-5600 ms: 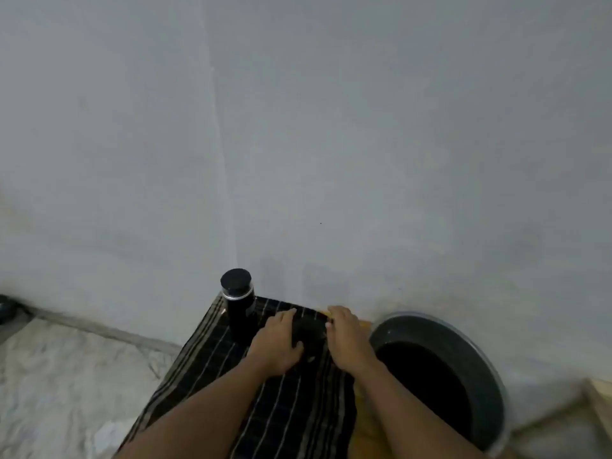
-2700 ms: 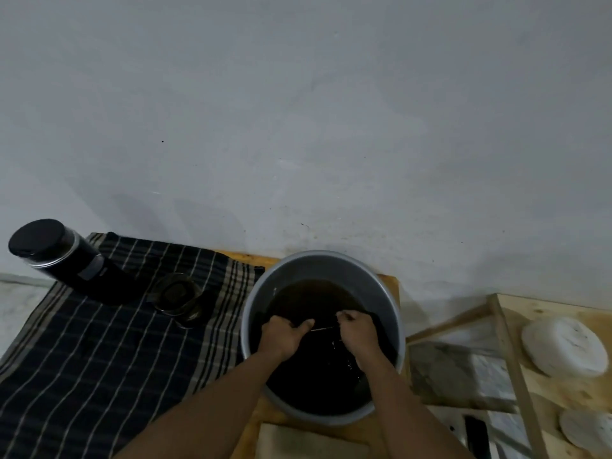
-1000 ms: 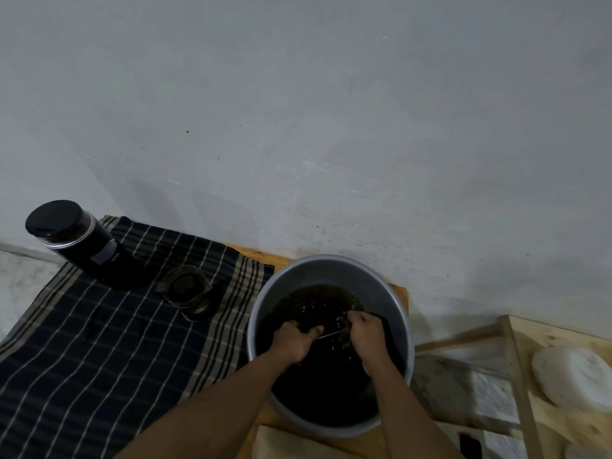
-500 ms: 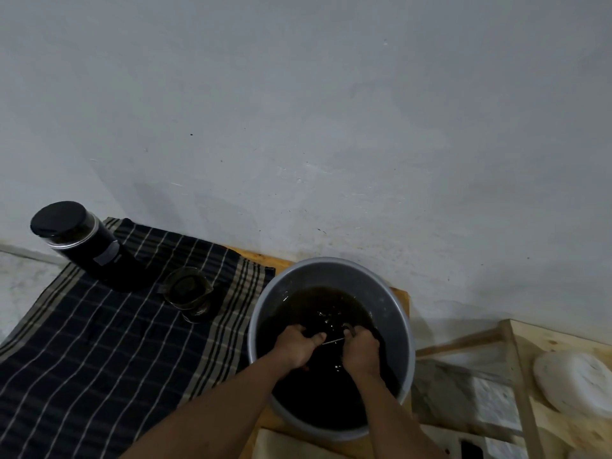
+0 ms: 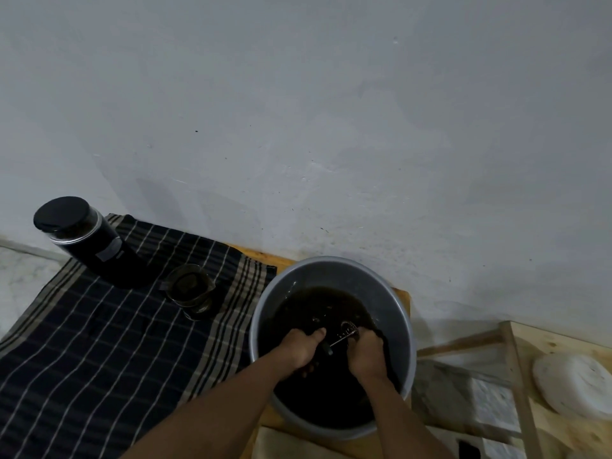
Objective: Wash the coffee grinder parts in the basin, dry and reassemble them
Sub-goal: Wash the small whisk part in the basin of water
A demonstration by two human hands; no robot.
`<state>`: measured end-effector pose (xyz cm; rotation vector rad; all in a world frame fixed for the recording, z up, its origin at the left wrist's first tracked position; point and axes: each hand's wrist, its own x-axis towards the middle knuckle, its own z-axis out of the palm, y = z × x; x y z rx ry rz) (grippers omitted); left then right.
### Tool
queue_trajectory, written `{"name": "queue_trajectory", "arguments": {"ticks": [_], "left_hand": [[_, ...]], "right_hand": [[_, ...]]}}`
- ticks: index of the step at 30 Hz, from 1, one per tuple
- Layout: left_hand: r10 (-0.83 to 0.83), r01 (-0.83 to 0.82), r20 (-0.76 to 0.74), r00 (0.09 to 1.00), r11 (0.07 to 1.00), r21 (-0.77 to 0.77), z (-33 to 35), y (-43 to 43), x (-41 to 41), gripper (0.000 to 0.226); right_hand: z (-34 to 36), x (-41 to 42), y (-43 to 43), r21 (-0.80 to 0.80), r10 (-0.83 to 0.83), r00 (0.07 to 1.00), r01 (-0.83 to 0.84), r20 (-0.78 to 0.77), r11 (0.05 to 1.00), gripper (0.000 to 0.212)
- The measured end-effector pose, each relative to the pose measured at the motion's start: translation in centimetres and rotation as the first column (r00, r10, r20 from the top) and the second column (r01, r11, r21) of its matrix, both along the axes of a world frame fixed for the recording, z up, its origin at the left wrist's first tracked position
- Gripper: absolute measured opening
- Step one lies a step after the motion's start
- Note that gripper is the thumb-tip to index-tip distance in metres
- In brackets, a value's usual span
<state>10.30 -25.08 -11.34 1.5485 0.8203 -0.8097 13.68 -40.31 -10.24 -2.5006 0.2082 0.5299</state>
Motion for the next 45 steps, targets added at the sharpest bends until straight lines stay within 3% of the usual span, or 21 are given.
{"name": "queue_trajectory", "arguments": {"ticks": [4,7,12,15,17,20,22,24,28,30,32,35,37,39,42,45], "left_hand": [[0.19,-0.211,-0.139,0.972,0.965,-0.156,0.8,0.3,0.0,0.062],[0.278,-0.309,-0.152,0.948,0.919,-0.244,1.5,0.9,0.4,0.067],[0.073,-0.065,0.063,0.995,0.991,-0.119,1.5,0.6,0.0,0.055],[0.021,-0.004,0.188,0.982,0.996,-0.091,1.6,0.4,-0.2,0.048],[-0.033,0.052,0.258,0.966,0.997,-0.064,1.6,0.5,-0.2,0.051],[-0.101,0.121,0.304,0.947,0.991,-0.048,1.3,0.6,-0.3,0.051],[-0.122,0.144,0.334,0.935,0.989,-0.042,1.3,0.6,-0.5,0.052],[-0.125,0.14,0.362,0.924,0.99,-0.015,1.1,0.5,-0.6,0.053],[-0.069,0.067,0.355,0.932,0.998,0.018,1.2,0.2,-0.5,0.051],[-0.058,0.058,0.347,0.936,0.998,0.01,1.2,0.3,-0.4,0.05],[-0.054,0.059,0.314,0.948,0.998,-0.006,1.3,0.4,-0.4,0.05],[0.029,-0.029,0.249,0.968,1.0,-0.007,1.0,0.6,-0.4,0.051],[0.057,-0.056,0.206,0.977,0.998,-0.009,0.6,0.5,-0.2,0.053],[0.059,-0.058,0.17,0.984,0.998,-0.012,0.3,0.4,-0.3,0.053],[0.067,-0.07,0.165,0.984,0.997,0.012,0.2,0.2,-0.3,0.055],[0.058,-0.062,0.179,0.982,0.998,0.014,0.2,0.1,-0.4,0.054]], "right_hand": [[0.3,-0.1,0.3,0.036,-0.007,1.0,0.007,-0.007,0.999,0.018],[0.5,0.3,0.2,-0.039,0.064,0.989,-0.069,-0.132,0.997,0.021],[0.8,1.0,0.0,0.024,0.052,0.952,-0.046,-0.302,0.999,0.041],[0.5,1.0,0.1,-0.041,0.0,0.978,-0.009,-0.21,0.999,0.047],[-0.2,0.9,0.4,-0.024,-0.043,0.985,0.039,-0.168,0.999,0.037],[-1.0,1.1,1.1,0.113,-0.179,0.967,0.201,-0.181,0.973,0.023],[-0.8,1.4,1.4,0.197,-0.373,0.893,0.425,-0.253,0.884,0.015],[-0.9,1.6,1.4,0.252,-0.458,0.834,0.536,-0.309,0.806,0.014],[-1.4,2.2,1.5,0.188,-0.319,0.922,0.361,-0.218,0.914,0.027],[-1.3,2.1,1.6,0.128,-0.295,0.943,0.316,-0.156,0.94,0.022],[-1.5,2.0,1.2,0.129,-0.316,0.939,0.332,-0.135,0.934,0.019],[-0.7,1.4,1.0,0.263,-0.29,0.922,0.355,-0.257,0.897,0.022],[0.1,1.6,0.9,0.328,-0.45,0.861,0.507,-0.238,0.797,0.027],[0.4,2.0,0.5,0.337,-0.52,0.839,0.542,-0.163,0.769,0.028],[0.5,2.0,0.4,0.403,-0.371,0.895,0.443,-0.246,0.801,0.025],[0.9,2.6,-0.2,0.365,-0.289,0.927,0.361,-0.238,0.858,0.024]]}}
